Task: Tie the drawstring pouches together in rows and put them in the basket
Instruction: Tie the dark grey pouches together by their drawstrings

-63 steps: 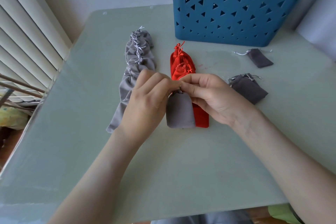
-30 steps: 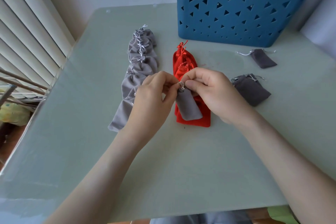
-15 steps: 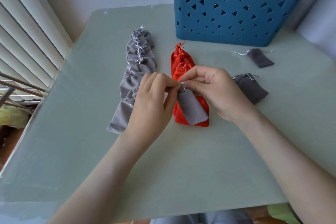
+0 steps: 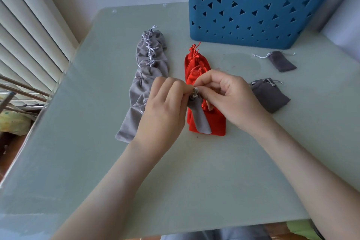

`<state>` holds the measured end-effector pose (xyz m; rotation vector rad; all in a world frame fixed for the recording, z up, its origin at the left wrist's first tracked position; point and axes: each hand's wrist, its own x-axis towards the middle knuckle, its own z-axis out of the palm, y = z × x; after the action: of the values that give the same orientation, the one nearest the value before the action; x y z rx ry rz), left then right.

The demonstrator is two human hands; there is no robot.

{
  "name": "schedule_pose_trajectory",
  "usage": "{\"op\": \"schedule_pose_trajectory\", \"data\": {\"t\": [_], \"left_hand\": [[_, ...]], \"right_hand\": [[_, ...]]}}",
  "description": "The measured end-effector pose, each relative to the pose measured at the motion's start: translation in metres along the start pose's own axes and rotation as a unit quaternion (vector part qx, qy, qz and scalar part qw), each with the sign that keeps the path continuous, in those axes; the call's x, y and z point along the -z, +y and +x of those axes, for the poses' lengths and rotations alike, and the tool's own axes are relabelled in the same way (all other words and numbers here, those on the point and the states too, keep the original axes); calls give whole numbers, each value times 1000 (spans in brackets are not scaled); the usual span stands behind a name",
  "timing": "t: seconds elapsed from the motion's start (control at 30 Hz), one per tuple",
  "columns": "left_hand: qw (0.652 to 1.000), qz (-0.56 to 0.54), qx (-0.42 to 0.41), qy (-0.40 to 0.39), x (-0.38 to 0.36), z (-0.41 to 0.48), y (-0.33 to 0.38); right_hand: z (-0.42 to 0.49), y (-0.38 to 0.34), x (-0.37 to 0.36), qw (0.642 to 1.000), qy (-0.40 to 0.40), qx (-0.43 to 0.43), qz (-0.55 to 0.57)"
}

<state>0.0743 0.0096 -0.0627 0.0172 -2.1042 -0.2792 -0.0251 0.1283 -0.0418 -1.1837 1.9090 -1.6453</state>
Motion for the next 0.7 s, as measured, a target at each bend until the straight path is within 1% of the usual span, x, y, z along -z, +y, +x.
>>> {"op": "schedule_pose_trajectory", "data": {"t": [0.07,0.13,0.2,0.27,0.33,0.4,0.53,0.7], "left_hand": [[1000,-9,18,-8,0,0,1],[997,-37,63,-16,-1,0,2],[983,-89,159,-20,0,1,4],[956,-129,263,-10,0,2,4],[944,-135,301,4,-2,2,2],[945,-132,298,15,-4,1,3],[971,-96,218,34,-8,-2,5],[985,-57,161,38,-7,-4,2]], "right_hand": [[-1,2,0,1000,1,8,-18],[0,4,-1,1000,0,11,-26],[2,3,-1,1000,-3,11,-22],[3,4,-1,1000,-6,14,-20],[3,6,-2,1000,-9,15,-16],[4,7,-2,1000,-9,16,-12],[4,5,-1,1000,-8,24,5],[4,6,0,1000,-16,23,4]]}}
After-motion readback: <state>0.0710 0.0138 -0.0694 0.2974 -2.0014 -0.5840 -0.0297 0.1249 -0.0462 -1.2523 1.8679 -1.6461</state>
